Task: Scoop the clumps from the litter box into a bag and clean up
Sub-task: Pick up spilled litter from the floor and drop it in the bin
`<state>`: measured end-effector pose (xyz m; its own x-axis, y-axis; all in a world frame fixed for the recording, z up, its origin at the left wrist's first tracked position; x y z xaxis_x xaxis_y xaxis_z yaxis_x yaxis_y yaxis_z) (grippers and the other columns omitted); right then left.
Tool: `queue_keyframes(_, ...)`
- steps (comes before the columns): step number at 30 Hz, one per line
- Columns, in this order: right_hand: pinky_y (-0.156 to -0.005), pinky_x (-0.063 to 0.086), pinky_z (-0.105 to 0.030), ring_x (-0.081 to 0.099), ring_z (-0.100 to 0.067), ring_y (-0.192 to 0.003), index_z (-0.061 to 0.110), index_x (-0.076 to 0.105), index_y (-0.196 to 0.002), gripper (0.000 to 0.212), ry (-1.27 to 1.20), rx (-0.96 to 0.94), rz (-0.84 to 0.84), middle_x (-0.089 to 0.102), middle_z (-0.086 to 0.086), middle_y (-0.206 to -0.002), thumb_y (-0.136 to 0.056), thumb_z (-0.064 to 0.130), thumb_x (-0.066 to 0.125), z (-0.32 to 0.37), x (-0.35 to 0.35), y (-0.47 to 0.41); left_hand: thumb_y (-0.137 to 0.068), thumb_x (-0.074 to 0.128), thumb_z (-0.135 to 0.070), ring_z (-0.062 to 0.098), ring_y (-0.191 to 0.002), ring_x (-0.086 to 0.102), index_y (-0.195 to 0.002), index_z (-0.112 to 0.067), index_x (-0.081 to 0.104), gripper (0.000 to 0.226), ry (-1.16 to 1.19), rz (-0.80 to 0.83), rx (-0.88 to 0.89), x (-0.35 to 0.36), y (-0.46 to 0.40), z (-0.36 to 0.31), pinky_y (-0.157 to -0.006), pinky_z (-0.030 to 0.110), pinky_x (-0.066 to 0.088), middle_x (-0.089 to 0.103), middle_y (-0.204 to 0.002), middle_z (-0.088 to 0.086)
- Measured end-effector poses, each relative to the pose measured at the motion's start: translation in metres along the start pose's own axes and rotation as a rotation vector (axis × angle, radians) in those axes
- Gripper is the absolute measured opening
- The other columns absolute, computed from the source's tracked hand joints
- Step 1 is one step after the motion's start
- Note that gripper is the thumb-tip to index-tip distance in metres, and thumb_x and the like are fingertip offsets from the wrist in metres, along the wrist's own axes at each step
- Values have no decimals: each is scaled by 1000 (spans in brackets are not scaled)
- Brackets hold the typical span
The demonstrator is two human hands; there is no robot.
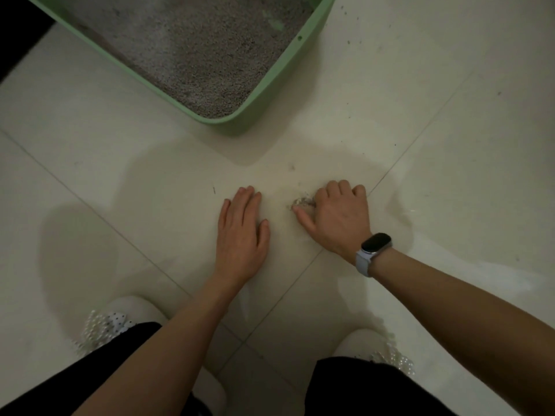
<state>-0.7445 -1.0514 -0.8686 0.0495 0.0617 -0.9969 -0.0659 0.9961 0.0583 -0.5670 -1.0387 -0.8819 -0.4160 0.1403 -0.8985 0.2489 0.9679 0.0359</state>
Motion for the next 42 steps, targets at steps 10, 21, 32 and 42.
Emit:
queue_keyframes(10,-66,21,-37,47,-24,-63,9,58,-58,54,175,-68,-18,52,-8,-62,-85,47,31,14,7,-15,-87,39,-23,23,-133,28,-130,1,46,49,-16,48,35,-3,0,4,-114,34,11,45,-138,18)
queue_keyframes(21,-61,22,-30,32,-20,-53,12,43,-50,20,206,-57,-85,42,-6,-55,-61,0,32,18,7,-14,-84,40,-27,27,-131,31,-126,-2,50,50,-77,101,64,-11,-1,1,-112,40,20,46,-136,20)
queue_keyframes(32,-64,30,-32,49,-27,-50,9,50,-50,33,-352,62,-168,50,-9,-55,-76,22,34,-20,-4,-11,-80,41,-52,33,-126,45,-126,-15,55,61,-94,138,37,0,-14,-20,-104,57,26,53,-131,13)
queue_keyframes(42,-65,19,-30,33,-20,-51,14,34,-54,29,-584,378,-151,33,1,-57,-80,25,31,-43,-4,8,-69,46,-65,30,-139,22,-119,-31,63,62,-9,57,44,20,-30,-27,-108,58,5,41,-144,7)
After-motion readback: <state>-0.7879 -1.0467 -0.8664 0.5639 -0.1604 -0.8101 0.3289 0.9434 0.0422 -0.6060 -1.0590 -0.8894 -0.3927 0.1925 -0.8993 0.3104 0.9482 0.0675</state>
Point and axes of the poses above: each hand's wrist, its own y-axis away from the middle knuckle, its own x-axis out of the palm, z = x × y, the point moved 1 cm from there along -y, towards the middle knuckle
